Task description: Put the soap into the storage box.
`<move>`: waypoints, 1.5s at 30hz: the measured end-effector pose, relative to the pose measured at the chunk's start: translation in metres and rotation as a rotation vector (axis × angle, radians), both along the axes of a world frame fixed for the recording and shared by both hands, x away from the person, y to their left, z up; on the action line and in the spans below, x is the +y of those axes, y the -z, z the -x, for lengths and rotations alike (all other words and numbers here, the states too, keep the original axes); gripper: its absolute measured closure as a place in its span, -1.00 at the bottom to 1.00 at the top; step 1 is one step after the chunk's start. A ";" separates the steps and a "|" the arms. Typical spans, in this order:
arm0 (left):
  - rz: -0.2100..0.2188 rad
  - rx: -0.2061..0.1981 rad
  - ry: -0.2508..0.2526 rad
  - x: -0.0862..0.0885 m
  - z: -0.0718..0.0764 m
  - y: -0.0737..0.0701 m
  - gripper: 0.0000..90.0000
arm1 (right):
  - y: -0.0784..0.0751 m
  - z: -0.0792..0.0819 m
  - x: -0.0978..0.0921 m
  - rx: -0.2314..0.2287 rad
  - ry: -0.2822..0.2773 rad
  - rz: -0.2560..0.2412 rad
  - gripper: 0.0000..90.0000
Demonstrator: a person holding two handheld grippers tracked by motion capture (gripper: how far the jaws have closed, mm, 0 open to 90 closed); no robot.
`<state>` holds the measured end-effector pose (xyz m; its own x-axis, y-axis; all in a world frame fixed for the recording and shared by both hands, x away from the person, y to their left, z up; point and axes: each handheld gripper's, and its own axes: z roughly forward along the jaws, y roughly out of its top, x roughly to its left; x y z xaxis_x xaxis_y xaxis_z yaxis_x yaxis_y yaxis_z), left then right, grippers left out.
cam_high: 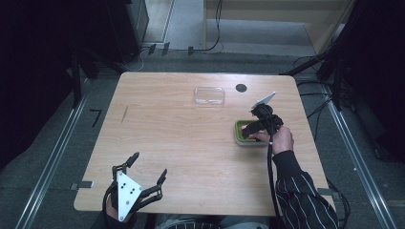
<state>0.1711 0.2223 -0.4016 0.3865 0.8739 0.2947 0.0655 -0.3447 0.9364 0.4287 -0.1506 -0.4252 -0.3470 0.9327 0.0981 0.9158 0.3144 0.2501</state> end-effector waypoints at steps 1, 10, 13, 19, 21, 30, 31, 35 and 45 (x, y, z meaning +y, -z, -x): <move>0.003 -0.001 -0.003 0.000 0.000 0.000 -0.71 | -0.001 0.001 0.000 0.003 0.000 0.000 -0.94; 0.000 -0.005 0.006 -0.002 0.000 0.000 -0.71 | -0.004 0.014 -0.003 0.011 -0.022 -0.002 -0.94; -0.003 -0.004 0.010 -0.003 -0.001 0.000 -0.71 | -0.004 0.016 -0.004 0.014 -0.027 0.003 -0.94; 0.005 -0.004 0.011 -0.002 -0.001 0.000 -0.71 | -0.010 0.031 -0.004 0.020 -0.044 0.001 -0.94; 0.002 -0.004 0.013 -0.002 -0.001 0.000 -0.71 | -0.011 0.037 -0.004 0.019 -0.049 0.001 -0.94; 0.002 -0.001 0.010 -0.002 -0.001 0.000 -0.71 | -0.010 0.058 -0.005 0.034 -0.088 0.018 -0.93; 0.002 -0.001 0.010 -0.002 -0.001 0.000 -0.71 | -0.010 0.058 -0.005 0.034 -0.088 0.018 -0.93; 0.003 0.000 0.011 -0.002 -0.002 0.000 -0.71 | -0.007 0.069 -0.004 0.055 -0.119 0.035 -0.93; 0.002 -0.001 0.010 -0.002 -0.001 0.000 -0.71 | -0.001 0.093 -0.004 0.070 -0.156 0.062 -0.93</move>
